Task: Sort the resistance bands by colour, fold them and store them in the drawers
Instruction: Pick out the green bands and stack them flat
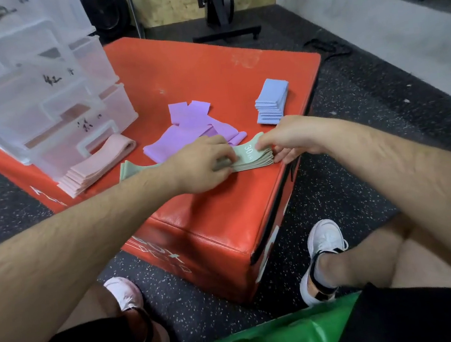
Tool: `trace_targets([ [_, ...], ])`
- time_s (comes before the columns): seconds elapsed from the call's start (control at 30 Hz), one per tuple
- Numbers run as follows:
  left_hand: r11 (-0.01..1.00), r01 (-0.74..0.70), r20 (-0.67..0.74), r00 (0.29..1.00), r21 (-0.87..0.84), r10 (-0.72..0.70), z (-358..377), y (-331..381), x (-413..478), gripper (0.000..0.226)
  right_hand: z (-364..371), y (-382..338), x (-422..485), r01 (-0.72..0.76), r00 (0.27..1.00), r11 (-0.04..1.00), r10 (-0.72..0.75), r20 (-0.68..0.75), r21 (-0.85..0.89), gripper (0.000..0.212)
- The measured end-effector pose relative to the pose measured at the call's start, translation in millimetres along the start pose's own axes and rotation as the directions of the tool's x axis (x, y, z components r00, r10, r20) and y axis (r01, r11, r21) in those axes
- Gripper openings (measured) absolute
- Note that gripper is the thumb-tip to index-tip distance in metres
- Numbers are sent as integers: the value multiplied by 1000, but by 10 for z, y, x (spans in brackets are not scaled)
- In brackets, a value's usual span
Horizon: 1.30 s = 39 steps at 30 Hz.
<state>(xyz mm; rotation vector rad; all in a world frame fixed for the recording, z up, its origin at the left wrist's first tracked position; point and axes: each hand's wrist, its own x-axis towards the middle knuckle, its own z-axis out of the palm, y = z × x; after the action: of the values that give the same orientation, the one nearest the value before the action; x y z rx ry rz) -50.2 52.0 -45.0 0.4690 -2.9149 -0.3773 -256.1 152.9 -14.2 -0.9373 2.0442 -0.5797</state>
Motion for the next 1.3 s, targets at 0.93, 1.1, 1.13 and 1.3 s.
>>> trace_targets([
  [0.93, 372, 272, 91, 895, -887, -437, -293, 324, 273, 15, -5, -497, -293, 95, 974, 988, -117, -192, -119, 18],
  [1.1, 200, 245, 132, 882, -949, -452, -469, 248, 109, 19, 160, -752, -304, 148, 969, 978, -173, -177, -146, 16],
  [1.13, 194, 248, 134, 876, -949, -463, -516, 231, 70, 23, 192, -791, -314, 157, 969, 976, -182, -169, -153, 20],
  [1.3, 188, 298, 157, 831, -936, -534, -684, 118, -130, 26, 336, -972, -380, 198, 973, 946, -222, -66, -259, 57],
])
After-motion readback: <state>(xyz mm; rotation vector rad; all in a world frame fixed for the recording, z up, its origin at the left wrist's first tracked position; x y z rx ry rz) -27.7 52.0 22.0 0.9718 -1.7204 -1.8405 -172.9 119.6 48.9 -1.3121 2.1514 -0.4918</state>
